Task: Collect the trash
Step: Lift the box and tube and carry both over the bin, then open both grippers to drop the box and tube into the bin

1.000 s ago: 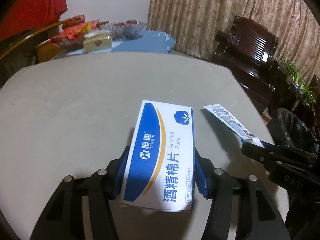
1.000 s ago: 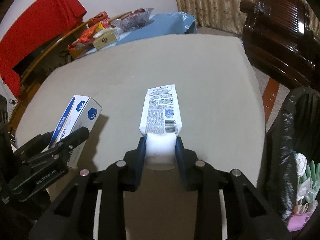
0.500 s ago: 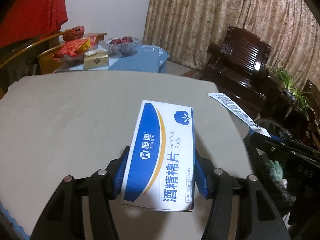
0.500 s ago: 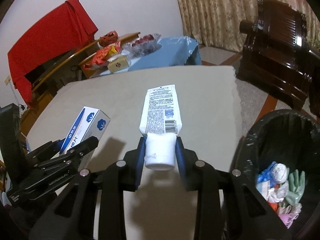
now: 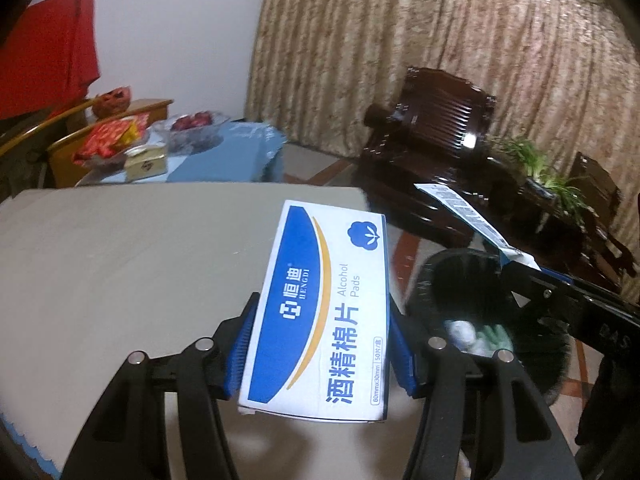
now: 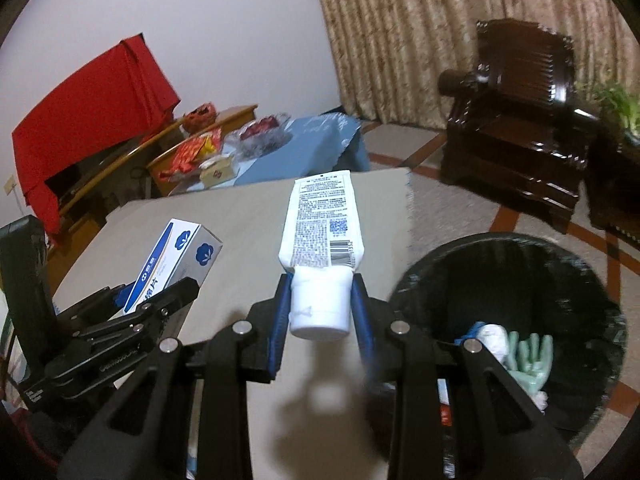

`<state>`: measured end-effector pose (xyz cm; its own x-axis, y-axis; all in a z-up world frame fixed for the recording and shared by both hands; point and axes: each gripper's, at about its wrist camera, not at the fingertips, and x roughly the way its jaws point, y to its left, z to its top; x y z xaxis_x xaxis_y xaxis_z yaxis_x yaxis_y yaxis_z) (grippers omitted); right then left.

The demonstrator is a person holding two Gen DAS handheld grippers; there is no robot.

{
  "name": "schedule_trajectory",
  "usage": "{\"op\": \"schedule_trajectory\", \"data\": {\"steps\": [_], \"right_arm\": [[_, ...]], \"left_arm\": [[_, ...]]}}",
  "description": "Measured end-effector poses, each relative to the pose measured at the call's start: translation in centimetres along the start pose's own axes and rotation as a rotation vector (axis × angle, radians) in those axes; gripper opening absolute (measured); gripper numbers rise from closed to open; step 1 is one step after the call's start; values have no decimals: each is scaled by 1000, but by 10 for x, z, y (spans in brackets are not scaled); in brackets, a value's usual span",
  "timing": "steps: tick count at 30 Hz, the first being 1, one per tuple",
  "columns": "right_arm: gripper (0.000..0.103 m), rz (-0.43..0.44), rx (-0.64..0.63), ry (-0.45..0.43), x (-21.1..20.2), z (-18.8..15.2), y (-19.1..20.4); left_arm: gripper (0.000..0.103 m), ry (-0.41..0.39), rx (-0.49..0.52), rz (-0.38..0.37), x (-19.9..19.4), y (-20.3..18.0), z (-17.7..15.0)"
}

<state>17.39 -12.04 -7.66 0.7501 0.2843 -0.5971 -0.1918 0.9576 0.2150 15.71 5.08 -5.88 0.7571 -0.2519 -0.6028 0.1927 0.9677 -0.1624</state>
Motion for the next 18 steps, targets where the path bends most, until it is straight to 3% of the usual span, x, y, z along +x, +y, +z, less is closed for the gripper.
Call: {"op": "schedule_trajectory", "data": {"steps": [18], "right_arm": [[29,-169,93,-77,-71,-19,-96]], "left_arm": [[57,0,142,-188,11,-115,8]]}}
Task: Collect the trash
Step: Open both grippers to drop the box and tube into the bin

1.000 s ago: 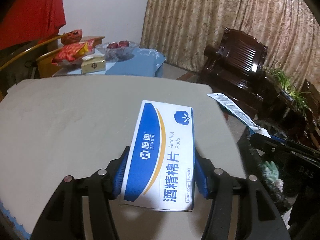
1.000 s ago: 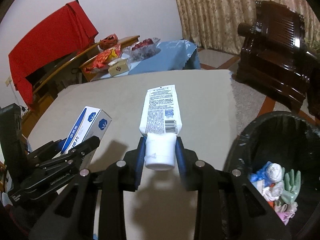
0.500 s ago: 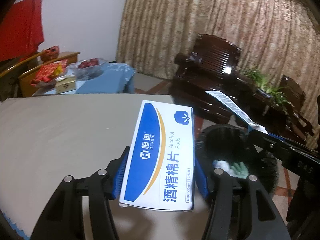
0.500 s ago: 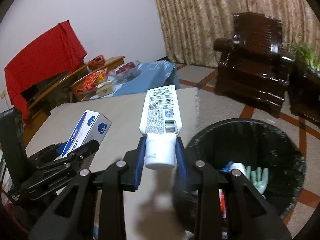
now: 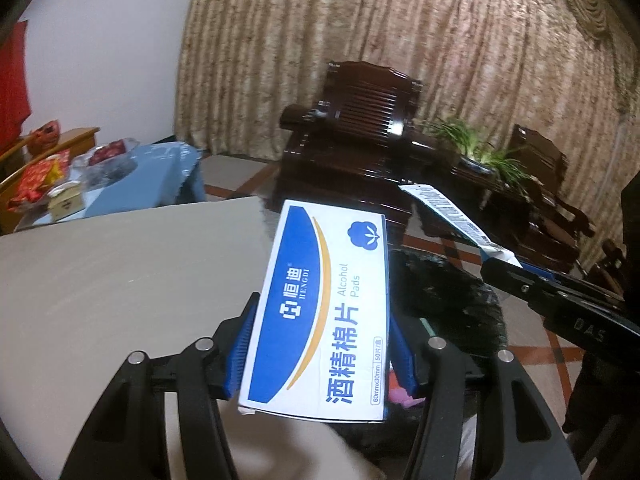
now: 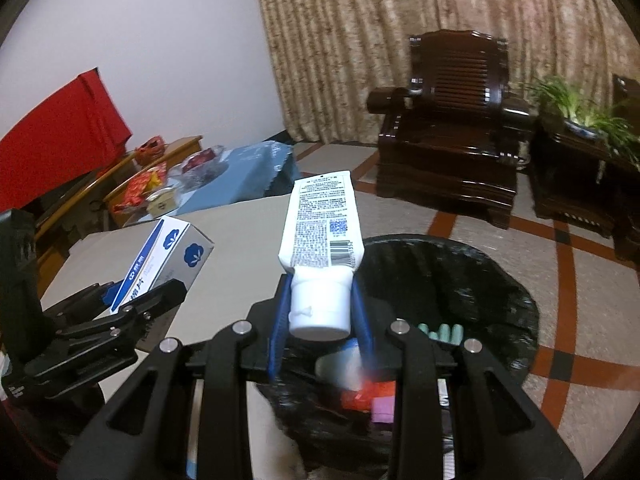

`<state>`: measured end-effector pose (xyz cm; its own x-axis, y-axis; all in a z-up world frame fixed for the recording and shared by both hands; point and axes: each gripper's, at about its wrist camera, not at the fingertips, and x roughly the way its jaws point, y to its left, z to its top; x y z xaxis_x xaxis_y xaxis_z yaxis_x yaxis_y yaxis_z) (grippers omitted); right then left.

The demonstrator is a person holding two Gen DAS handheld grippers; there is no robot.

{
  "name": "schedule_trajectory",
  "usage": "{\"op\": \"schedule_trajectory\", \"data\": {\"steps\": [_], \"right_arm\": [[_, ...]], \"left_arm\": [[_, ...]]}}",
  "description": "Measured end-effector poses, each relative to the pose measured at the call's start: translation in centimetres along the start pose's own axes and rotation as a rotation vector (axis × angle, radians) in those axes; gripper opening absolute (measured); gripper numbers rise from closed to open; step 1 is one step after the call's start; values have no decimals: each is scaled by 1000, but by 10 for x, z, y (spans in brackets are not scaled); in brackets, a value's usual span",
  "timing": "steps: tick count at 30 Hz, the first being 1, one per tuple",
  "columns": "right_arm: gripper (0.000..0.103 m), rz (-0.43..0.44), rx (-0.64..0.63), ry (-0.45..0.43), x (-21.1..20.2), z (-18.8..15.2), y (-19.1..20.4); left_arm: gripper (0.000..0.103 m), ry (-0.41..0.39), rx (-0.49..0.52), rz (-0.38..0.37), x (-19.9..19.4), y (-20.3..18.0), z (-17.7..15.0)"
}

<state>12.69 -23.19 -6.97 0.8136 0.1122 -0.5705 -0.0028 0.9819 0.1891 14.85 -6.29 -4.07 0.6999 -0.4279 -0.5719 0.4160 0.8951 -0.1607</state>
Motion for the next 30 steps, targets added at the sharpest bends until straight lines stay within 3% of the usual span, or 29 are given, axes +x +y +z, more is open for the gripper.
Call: {"op": "schedule_trajectory", "data": {"steps": [11,22,24,25,28,30], "right_arm": [[29,-81,62,9,2,-11,-48],[29,-130,93,47,22,-23,-82],[30,-143,92,54,28,-24,-84],[33,-160,94,64,33,-27,-88],[56,-180,117,64,38,-32,-96],[63,-184,128,66,37,-36,-98]], "left_arm": [[57,32,67,-85,44,-46,2],[57,94,94,-122,95,-61,-2],[66,109,88,-142,102,-62,-4],[72,115,86,-145,104,-62,-4],[78,121,77,-152,106,-59,-5],[82,119,73,-145,103,-57,-6]]}}
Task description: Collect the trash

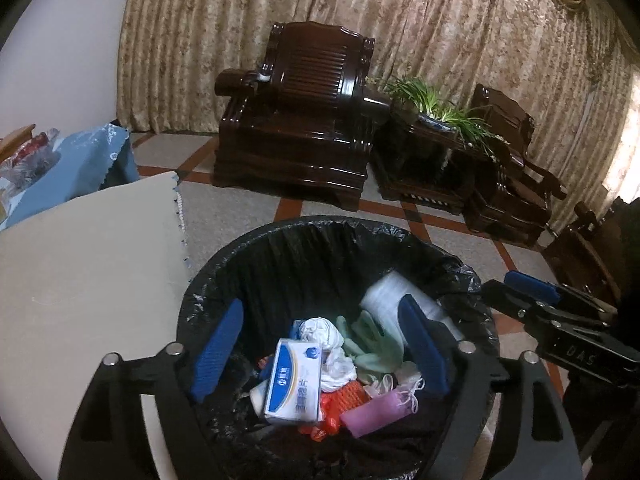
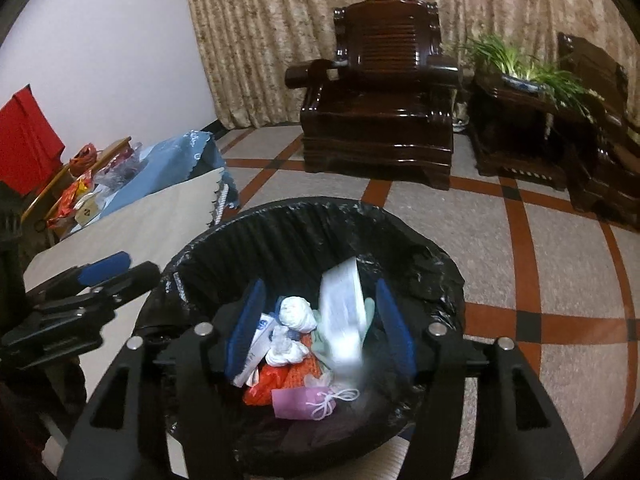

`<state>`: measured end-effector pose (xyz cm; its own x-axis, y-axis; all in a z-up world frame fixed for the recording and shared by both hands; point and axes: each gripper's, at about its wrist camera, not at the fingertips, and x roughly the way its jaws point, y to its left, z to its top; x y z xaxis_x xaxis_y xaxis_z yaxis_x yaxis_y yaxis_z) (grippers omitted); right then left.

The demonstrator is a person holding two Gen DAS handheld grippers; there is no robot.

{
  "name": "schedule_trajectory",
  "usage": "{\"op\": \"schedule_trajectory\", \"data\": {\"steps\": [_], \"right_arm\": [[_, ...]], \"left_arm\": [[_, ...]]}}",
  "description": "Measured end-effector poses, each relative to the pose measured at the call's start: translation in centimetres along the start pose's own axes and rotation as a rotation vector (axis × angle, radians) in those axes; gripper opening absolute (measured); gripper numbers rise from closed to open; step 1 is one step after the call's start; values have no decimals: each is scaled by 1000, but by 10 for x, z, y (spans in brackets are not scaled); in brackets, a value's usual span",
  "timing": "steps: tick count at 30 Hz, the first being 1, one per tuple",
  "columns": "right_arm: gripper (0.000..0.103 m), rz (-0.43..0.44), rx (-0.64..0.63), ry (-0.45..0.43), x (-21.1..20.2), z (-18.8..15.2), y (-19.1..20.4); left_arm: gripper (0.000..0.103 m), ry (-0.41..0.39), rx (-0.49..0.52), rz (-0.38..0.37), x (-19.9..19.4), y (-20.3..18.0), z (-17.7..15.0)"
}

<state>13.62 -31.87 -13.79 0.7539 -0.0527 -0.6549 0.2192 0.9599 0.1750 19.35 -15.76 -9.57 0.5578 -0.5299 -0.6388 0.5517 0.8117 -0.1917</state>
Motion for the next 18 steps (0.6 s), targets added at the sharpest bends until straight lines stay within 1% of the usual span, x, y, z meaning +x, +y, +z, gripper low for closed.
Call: {"op": "schedule_trajectory", "data": {"steps": [1,2,3,4,6,9,12,18], "right_arm": [[76,-4,6,-4,-1,-1,-1],[83,-8,11,-8,-3,-1,-3],[86,-8,19,-16,-6,-4,-4],[91,-3,22,-20,-9,-5,-4],[93,5,26,-20,-13,-6,-3],[96,20,37,-18,-21,-8,-1],[97,31,32,-31,-33,-11,7],[98,66,4,-39,-56,-17,29]], "left_arm": [[84,-1,-1,3,0,1,0],[84,-1,-2,7,-2,2,0],[86,-2,-3,13,-5,4,-1],[89,-4,-4,17,-8,4,-1],[94,-13,-5,39,-17,7,-3],[97,-25,-1,59,-32,15,-2],[97,-40,-2,82,-50,21,-5],[97,-50,-39,110,-82,32,-19]]}}
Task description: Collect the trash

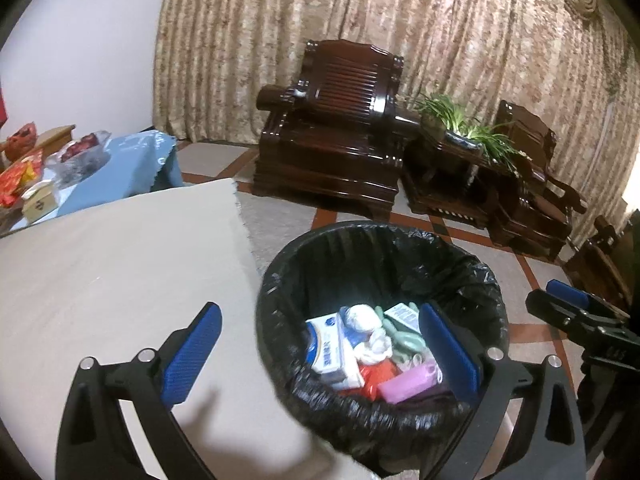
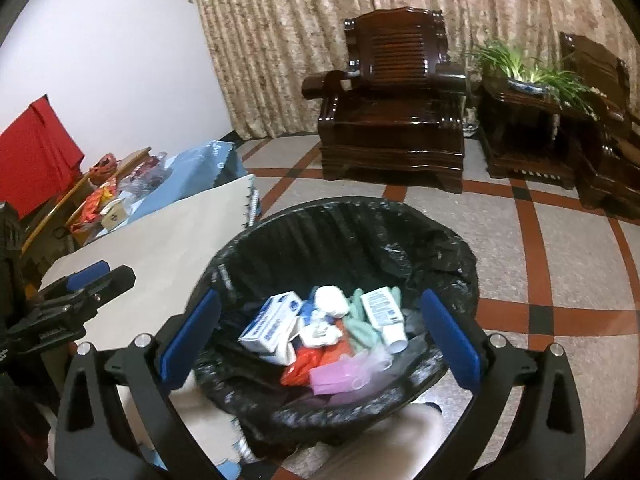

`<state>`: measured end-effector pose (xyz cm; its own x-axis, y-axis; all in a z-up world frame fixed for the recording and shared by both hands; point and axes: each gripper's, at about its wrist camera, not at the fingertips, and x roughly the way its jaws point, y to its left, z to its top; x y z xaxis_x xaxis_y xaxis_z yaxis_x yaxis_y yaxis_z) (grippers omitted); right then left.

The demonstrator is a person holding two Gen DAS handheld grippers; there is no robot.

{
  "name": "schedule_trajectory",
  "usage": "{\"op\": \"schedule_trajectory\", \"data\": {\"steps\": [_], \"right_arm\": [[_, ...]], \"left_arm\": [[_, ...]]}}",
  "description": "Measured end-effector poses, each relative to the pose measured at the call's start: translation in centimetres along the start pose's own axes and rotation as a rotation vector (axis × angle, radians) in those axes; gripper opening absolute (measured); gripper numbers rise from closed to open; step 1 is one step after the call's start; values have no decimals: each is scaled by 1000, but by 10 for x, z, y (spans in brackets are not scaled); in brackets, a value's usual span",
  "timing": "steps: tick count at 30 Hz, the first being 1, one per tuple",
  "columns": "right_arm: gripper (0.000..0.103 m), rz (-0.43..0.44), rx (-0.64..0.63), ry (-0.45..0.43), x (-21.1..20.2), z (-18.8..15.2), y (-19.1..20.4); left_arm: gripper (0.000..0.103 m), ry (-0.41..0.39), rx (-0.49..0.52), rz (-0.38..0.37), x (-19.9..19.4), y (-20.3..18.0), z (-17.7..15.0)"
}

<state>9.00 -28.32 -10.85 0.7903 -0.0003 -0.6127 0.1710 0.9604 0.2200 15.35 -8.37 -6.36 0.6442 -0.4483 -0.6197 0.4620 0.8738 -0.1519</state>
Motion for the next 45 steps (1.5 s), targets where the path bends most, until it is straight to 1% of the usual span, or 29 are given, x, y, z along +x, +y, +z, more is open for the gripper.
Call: {"op": "schedule_trajectory", "data": {"steps": [8,11,14,20,25,36,45], "right_arm": [[98,35,-45,3,-14,-4,33],[98,33,-87,-9,-21,-5,49],[98,35,-129,-25,-28,-4,62],[98,66,-164,-60,-46,0,77],[98,94,-166,-81,-60,3,85],[98,110,-203,-118,-79,7,97],[98,114,-216,-133,-86,7,102]], "left_arm": [[97,-3,-37,45,-35,11,-20],[97,-14,-45,56,-47,13,-26],[97,-29,-52,69,-57,14,-27],[97,-78,-48,81,-81,13,-23],[97,-113,-39,83,-97,8,-22],[97,-176,-34,103,-124,3,-20],[97,-195,-27,117,-134,1,-20]]}}
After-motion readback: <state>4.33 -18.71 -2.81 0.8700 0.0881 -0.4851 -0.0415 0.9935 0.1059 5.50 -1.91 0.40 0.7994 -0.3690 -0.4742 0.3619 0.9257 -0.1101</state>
